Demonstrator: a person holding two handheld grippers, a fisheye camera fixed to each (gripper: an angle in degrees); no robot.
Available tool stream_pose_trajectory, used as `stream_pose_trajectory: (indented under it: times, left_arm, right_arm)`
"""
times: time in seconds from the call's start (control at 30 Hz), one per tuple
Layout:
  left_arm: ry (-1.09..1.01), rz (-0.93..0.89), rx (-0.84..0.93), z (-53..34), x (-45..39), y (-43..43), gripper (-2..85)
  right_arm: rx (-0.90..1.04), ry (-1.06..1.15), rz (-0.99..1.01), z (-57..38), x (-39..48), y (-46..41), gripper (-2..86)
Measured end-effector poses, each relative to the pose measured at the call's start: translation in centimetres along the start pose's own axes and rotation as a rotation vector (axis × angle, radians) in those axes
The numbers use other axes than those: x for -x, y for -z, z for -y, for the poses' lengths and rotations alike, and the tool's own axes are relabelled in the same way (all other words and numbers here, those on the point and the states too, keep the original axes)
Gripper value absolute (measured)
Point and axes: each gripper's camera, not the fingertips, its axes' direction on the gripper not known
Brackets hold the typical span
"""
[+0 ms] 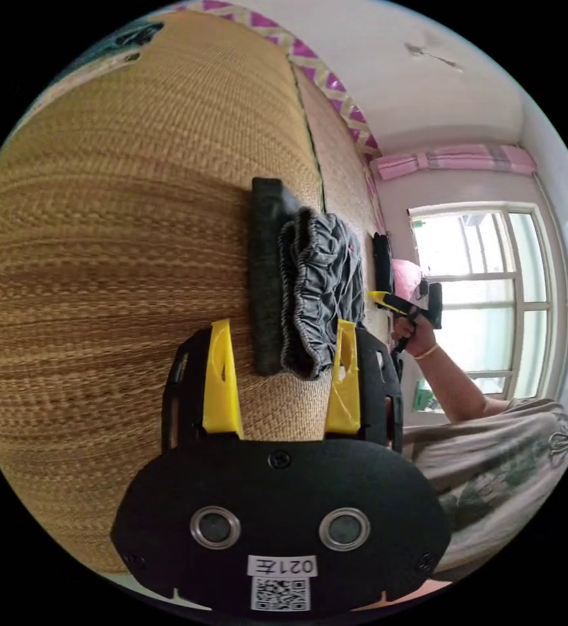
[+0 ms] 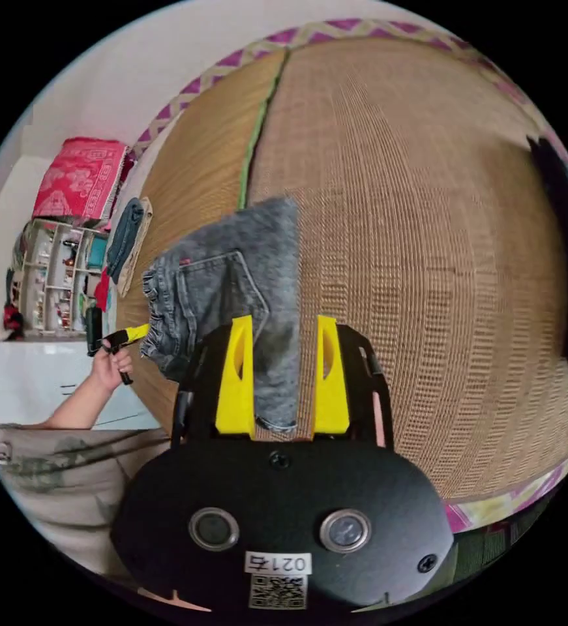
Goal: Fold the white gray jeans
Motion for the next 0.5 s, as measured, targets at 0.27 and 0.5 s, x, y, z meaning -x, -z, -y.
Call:
stream_pose_trajectory:
  times: [0.27, 0.5]
  left_arm:
    - [0.083, -0.133, 0.210, 4.4, 5.5, -3.2, 11.3]
    - [0.070, -0.179, 0.213, 4.8, 6.9, -2.1, 5.3]
  right_arm:
    - [0.127, -0.105, 0.500, 3.2, -12.9, -4.9, 12.0]
    - [0.164, -0.092, 0.511, 5.9, -15.2, -1.8, 3.7]
